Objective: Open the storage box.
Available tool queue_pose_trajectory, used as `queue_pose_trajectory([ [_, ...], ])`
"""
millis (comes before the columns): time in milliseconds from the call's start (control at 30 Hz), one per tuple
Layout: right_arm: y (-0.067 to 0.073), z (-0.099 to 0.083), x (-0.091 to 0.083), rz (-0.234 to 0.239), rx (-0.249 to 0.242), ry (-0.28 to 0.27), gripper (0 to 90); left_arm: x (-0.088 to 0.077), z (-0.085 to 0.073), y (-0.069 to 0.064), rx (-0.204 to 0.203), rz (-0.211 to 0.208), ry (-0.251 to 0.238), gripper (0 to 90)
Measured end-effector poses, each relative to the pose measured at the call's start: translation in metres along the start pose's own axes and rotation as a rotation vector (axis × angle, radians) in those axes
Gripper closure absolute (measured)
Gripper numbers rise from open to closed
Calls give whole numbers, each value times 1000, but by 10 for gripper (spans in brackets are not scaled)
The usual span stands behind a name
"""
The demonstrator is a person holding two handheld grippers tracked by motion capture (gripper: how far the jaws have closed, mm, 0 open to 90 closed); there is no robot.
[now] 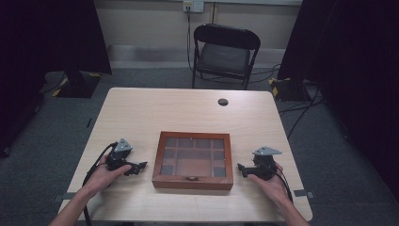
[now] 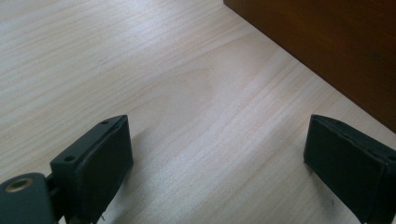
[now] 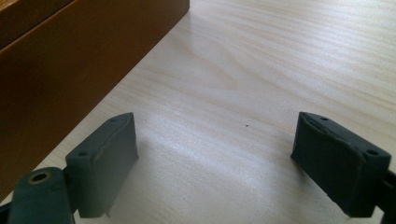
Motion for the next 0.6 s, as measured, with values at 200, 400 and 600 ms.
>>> queue_pose_trajectory([
  [200, 0, 0, 0, -3, 5, 2, 136, 0, 0, 0, 0, 0, 0, 72],
  [400, 0, 5, -7, 26, 59, 0, 199, 0, 0, 0, 0, 0, 0, 72],
  [600, 6, 16, -13, 64, 64, 12, 234, 0, 0, 0, 0, -1, -1, 70],
])
Point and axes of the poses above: each handheld gripper's, and its own axes: x roughly forward along the jaws, z roughly out of its top, y roughly to its left, the point moved 9 cm from there along x, roughly forward along the jaws, and after that the axes turned 3 degrees about z, right-handed, at the moved point
